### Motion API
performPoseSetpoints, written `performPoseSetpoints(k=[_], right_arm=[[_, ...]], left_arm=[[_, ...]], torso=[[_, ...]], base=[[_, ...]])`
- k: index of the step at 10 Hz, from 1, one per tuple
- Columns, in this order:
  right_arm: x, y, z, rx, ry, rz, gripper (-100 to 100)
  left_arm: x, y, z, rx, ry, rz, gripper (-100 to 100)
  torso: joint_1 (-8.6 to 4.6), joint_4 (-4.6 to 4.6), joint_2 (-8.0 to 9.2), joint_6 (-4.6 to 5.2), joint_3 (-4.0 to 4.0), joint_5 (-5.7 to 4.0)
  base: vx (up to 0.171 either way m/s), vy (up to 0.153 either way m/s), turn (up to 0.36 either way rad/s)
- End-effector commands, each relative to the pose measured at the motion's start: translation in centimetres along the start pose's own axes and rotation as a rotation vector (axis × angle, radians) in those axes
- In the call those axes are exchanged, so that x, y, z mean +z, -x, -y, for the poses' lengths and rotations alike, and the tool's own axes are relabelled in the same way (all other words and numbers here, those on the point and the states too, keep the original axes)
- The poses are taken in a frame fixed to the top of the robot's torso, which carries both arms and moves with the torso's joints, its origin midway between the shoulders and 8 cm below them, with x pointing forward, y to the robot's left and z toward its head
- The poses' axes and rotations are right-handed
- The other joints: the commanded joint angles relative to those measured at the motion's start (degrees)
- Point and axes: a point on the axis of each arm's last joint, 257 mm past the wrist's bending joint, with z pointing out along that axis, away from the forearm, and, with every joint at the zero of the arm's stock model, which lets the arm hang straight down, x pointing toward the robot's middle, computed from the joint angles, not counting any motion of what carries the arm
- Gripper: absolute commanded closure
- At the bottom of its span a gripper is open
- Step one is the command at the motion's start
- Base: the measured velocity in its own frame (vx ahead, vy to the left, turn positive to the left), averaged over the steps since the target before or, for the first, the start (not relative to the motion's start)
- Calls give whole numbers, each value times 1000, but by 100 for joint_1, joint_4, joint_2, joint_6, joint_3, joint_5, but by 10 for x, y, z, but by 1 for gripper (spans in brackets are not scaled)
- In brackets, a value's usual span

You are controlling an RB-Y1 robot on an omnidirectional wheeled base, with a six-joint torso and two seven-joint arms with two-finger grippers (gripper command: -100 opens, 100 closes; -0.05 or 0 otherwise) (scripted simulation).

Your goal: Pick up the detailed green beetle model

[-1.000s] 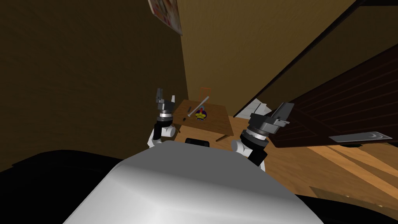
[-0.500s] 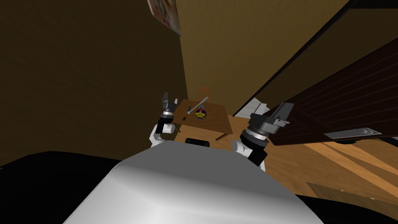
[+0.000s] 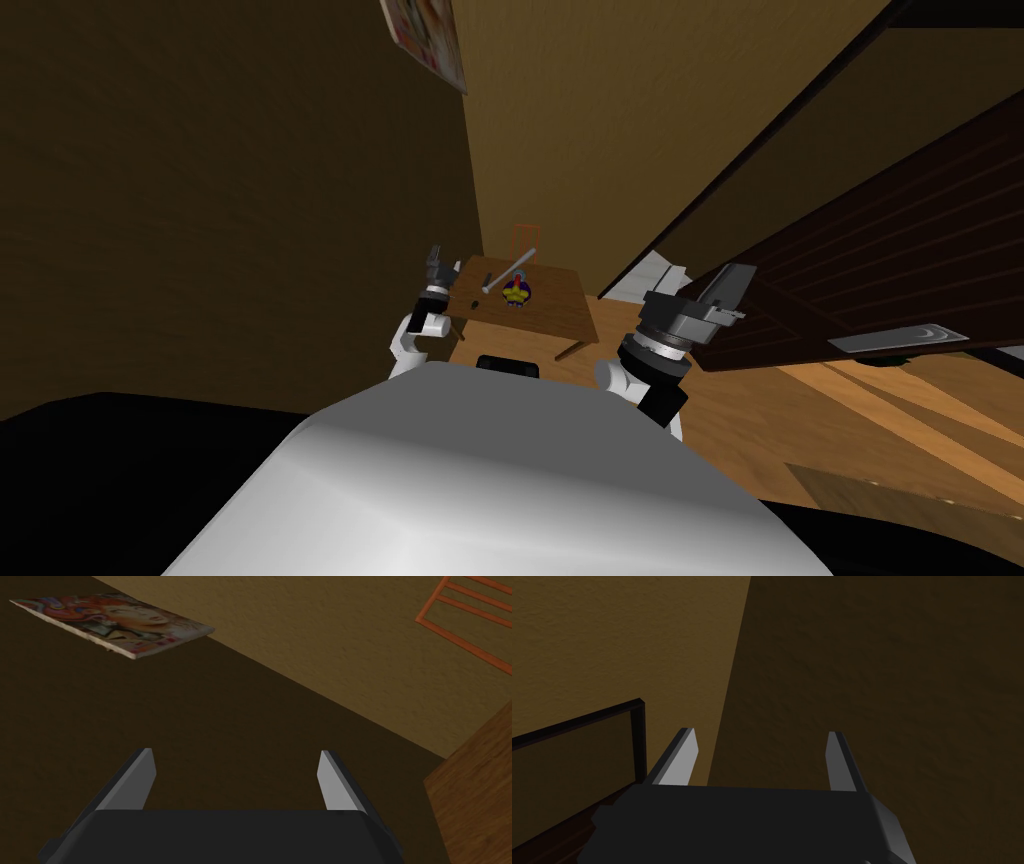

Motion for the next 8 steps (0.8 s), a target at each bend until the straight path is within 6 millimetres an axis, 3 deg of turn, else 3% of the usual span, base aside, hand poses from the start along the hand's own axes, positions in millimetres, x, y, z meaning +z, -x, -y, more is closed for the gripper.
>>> performPoseSetpoints(k=[1, 8], right_arm=[[0, 0, 0, 0, 0, 0, 0], [0, 0, 0, 0, 0, 0, 0]], left_arm=[[0, 15, -20, -32, 53, 33, -100], [7, 77, -94, -187, 243, 202, -100]], torso=[[0, 0, 0, 0, 0, 0], [-3, -1, -5, -1, -2, -1]], base=[[-14, 15, -12], [-4, 14, -15]])
